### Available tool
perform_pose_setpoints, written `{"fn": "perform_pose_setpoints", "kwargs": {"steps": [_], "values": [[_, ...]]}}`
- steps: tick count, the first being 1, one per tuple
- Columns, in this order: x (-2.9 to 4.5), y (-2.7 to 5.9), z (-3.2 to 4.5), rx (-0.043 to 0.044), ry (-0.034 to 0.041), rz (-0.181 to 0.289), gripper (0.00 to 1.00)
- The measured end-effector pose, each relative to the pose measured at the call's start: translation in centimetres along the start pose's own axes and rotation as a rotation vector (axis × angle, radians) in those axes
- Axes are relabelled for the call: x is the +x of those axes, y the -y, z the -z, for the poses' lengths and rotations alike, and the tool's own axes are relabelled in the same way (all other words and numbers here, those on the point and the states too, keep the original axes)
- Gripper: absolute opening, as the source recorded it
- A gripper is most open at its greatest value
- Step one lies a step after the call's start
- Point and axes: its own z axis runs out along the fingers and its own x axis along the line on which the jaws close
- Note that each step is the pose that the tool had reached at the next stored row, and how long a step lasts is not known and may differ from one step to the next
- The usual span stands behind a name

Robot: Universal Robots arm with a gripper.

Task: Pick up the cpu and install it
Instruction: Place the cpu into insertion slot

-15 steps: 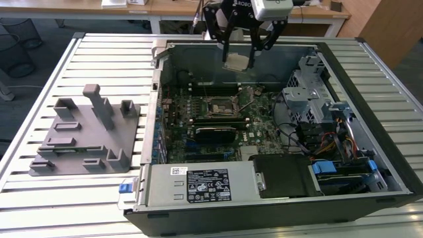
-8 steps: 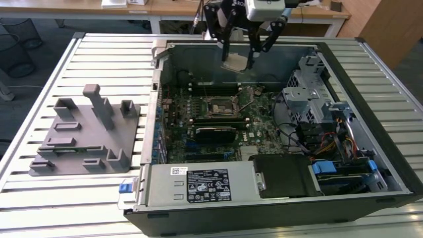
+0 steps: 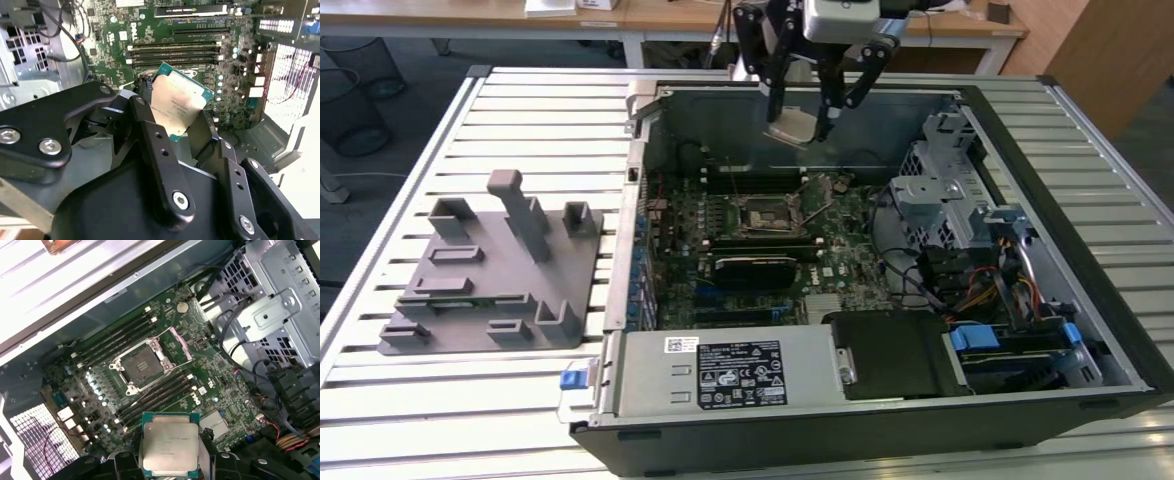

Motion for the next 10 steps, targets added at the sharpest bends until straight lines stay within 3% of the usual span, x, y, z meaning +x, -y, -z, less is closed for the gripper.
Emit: {"fn": "perform_pose_setpoints", "kwargs": {"steps": [10], "values": [[0.00, -0.01, -0.17, 0.0041, -0.0086, -0.172, 0.53]]}}
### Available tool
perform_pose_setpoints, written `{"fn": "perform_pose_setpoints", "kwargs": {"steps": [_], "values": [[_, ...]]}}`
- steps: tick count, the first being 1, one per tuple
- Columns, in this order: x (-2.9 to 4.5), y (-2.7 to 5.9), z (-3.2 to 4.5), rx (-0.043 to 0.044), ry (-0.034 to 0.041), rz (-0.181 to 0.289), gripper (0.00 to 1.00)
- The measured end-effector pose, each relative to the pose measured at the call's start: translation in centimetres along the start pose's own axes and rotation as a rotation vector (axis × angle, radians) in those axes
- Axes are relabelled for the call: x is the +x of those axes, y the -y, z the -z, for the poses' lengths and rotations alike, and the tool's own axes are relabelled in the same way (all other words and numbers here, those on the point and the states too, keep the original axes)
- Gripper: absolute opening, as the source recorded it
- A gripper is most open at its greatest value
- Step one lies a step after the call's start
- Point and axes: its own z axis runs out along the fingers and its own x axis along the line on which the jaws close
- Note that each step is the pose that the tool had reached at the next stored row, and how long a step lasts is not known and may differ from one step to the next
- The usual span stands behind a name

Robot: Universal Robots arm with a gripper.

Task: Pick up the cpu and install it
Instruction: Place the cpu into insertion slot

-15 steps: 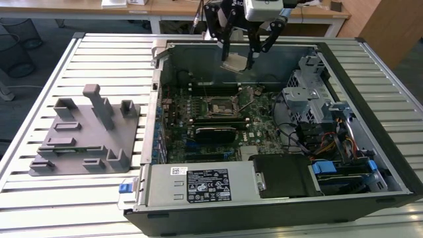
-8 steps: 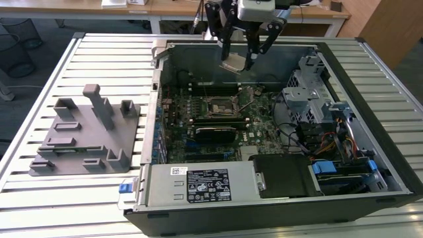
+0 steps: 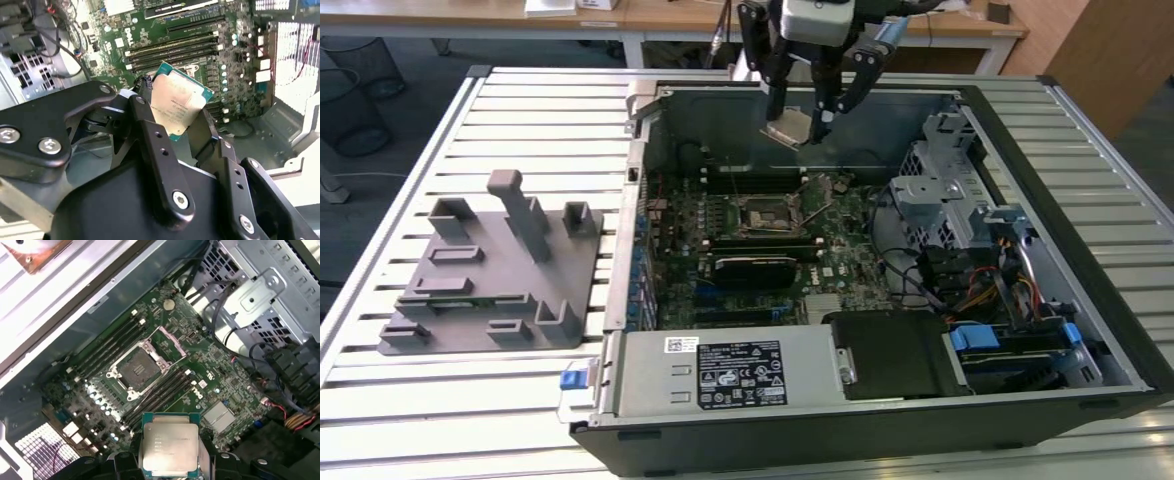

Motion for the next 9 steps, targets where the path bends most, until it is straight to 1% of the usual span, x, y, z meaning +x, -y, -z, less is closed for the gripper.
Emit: {"fn": "perform_pose_setpoints", "kwargs": {"steps": [9], "values": [[0.01, -0.01, -0.24, 0.0036, -0.0084, -0.163, 0.53]]}}
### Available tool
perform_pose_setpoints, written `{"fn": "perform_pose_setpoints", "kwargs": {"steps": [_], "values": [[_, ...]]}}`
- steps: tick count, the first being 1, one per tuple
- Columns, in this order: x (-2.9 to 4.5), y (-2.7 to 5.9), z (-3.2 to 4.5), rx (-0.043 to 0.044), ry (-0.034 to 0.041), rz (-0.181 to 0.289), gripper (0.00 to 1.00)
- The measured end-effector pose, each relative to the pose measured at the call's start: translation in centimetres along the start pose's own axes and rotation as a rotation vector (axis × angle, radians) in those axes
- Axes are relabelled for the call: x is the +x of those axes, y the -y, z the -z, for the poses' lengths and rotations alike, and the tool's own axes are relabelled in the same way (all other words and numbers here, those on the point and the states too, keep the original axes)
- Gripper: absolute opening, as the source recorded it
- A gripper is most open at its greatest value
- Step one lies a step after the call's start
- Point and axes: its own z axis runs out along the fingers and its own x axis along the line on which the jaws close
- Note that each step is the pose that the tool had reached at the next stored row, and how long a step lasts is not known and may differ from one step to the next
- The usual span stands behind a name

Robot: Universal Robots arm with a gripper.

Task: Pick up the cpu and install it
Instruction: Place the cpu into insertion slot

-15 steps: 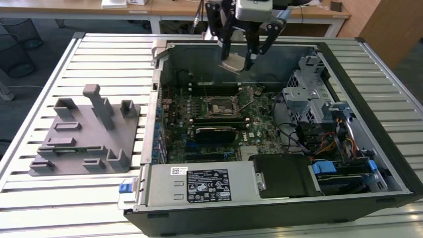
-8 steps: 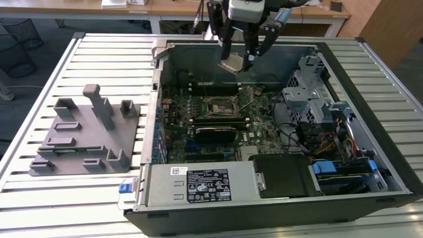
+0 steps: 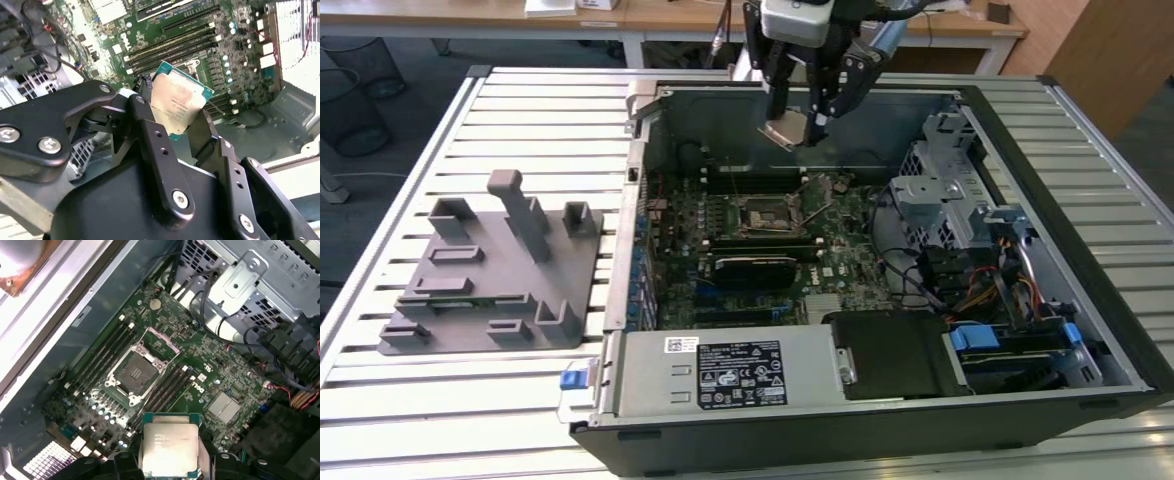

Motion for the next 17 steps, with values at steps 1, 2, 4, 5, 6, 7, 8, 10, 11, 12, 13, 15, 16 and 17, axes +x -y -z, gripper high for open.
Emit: {"fn": "perform_pose_setpoints", "kwargs": {"steps": [1, 2, 4, 5, 6, 7, 8, 10, 11, 12, 13, 15, 16, 17], "values": [[0.00, 0.00, -0.02, 0.0005, -0.0008, -0.018, 0.53], [0.00, 0.00, -0.05, 0.0009, -0.0018, -0.038, 0.53], [0.00, -0.01, -0.11, 0.0017, -0.0037, -0.073, 0.53], [0.00, -0.01, -0.13, 0.0021, -0.0046, -0.091, 0.53], [0.00, -0.01, -0.16, 0.0025, -0.0056, -0.109, 0.53], [0.00, -0.01, -0.20, 0.0028, -0.0065, -0.127, 0.53], [0.01, -0.01, -0.24, 0.0032, -0.0075, -0.145, 0.53], [0.01, -0.02, -0.32, 0.0041, -0.0093, -0.182, 0.53], [0.01, -0.02, -0.36, 0.0045, -0.0102, -0.200, 0.53], [0.01, -0.02, -0.40, 0.0049, -0.0111, -0.218, 0.53], [0.01, -0.02, -0.44, 0.0053, -0.0121, -0.236, 0.53], [0.01, -0.03, -0.53, 0.0061, -0.0140, -0.273, 0.53], [0.01, -0.03, -0.58, 0.0065, -0.0149, -0.291, 0.53], [0.01, -0.03, -0.63, 0.0069, -0.0158, -0.309, 0.53]]}}
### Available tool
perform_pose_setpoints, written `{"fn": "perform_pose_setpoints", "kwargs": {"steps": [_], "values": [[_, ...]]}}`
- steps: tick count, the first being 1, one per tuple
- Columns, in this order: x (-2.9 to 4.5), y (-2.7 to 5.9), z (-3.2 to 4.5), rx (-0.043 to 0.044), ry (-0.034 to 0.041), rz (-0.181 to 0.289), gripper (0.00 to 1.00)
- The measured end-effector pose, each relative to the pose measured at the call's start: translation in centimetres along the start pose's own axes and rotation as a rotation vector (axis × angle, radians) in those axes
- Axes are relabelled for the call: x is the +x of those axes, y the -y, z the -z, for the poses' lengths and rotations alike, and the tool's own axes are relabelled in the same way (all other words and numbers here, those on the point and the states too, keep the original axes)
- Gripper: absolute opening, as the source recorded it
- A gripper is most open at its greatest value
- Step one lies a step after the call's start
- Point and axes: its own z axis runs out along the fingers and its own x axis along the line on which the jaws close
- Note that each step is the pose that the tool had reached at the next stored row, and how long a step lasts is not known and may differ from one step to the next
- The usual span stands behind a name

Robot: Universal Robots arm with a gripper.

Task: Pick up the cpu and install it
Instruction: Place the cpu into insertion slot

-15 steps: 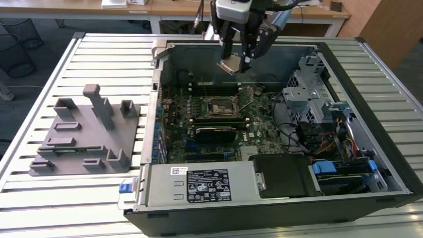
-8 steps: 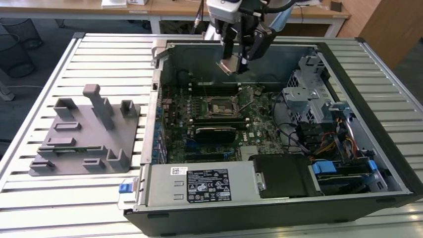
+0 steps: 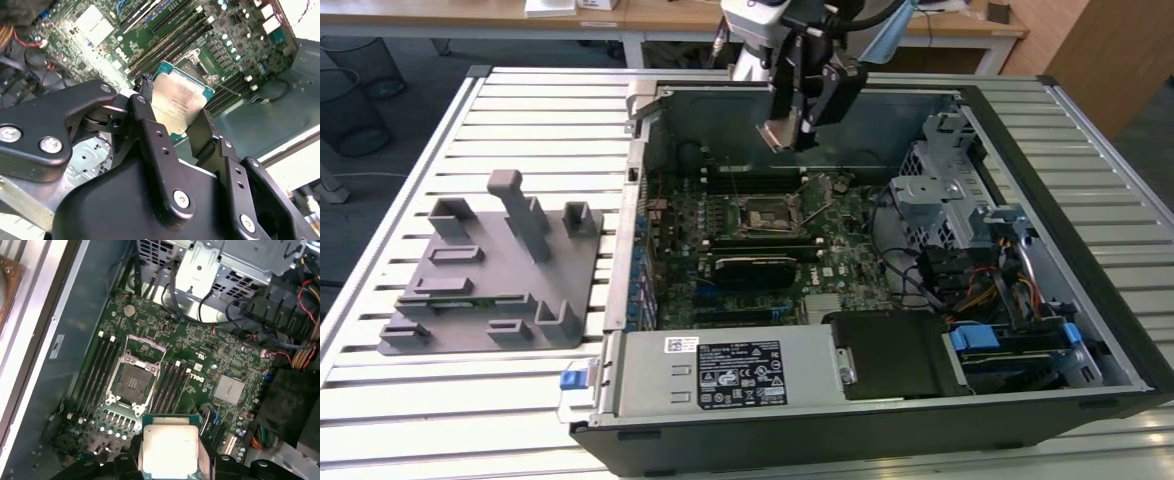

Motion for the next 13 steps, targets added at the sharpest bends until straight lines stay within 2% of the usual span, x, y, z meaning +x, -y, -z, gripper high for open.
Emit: {"fn": "perform_pose_setpoints", "kwargs": {"steps": [3, 5, 9, 11, 13], "values": [[0.00, -0.01, -0.13, 0.0001, -0.0016, -0.045, 0.53], [0.01, -0.02, -0.23, -0.0032, 0.0015, -0.070, 0.53], [0.03, -0.03, -0.44, -0.0186, 0.0125, -0.101, 0.53], [0.05, -0.03, -0.52, -0.0301, 0.0174, -0.105, 0.53], [0.05, -0.03, -0.58, -0.0444, 0.0293, -0.107, 0.53]]}}
